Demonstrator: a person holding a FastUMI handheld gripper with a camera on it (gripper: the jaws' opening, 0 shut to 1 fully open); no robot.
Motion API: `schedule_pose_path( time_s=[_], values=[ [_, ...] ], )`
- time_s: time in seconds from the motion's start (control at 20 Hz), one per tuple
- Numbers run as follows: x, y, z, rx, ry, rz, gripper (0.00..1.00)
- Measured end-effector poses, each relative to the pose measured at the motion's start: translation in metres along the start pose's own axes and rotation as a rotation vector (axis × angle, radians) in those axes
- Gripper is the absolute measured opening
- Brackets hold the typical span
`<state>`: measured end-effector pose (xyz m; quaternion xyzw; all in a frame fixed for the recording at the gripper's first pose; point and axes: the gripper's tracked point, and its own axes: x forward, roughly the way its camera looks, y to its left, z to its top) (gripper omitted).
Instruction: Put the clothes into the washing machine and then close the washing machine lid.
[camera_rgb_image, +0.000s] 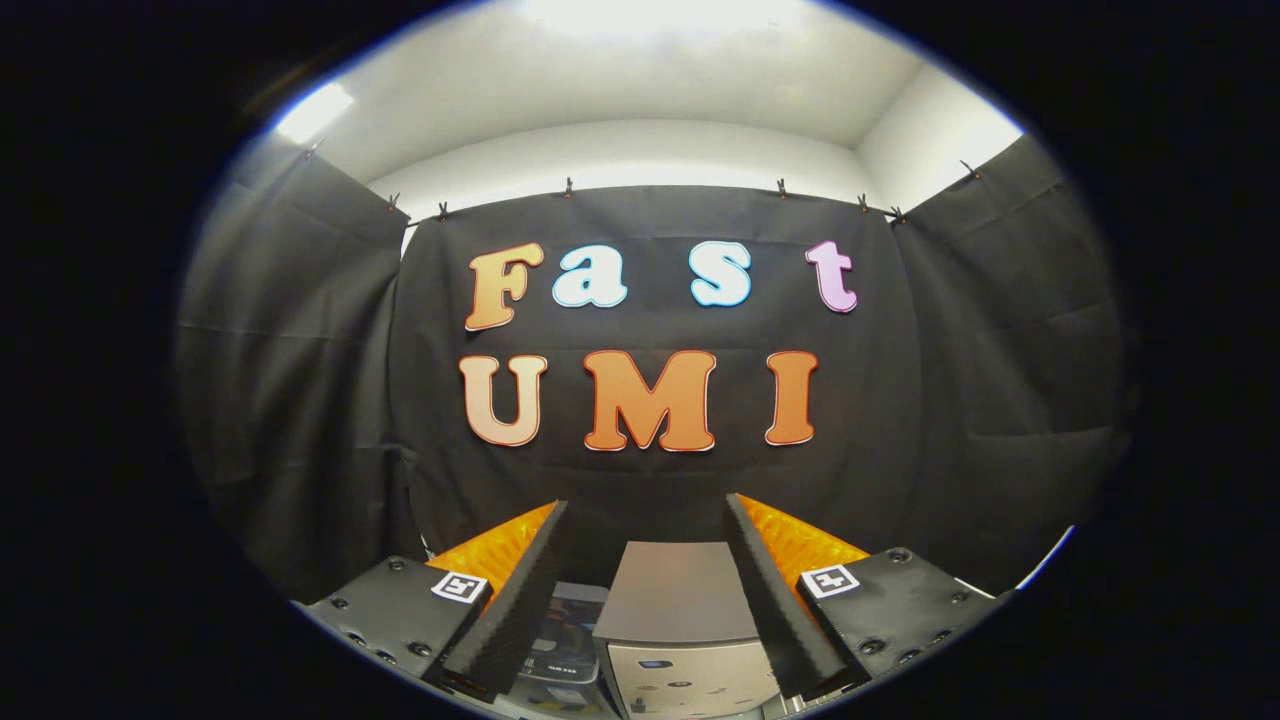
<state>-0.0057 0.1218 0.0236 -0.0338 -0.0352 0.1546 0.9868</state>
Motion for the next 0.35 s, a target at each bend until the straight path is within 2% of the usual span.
schedule_pose_path(
  time_s=[0.35],
  values=[
    [-0.019, -0.036, -0.007, -0.016, -0.016, -0.061, 0.98]
  ],
)
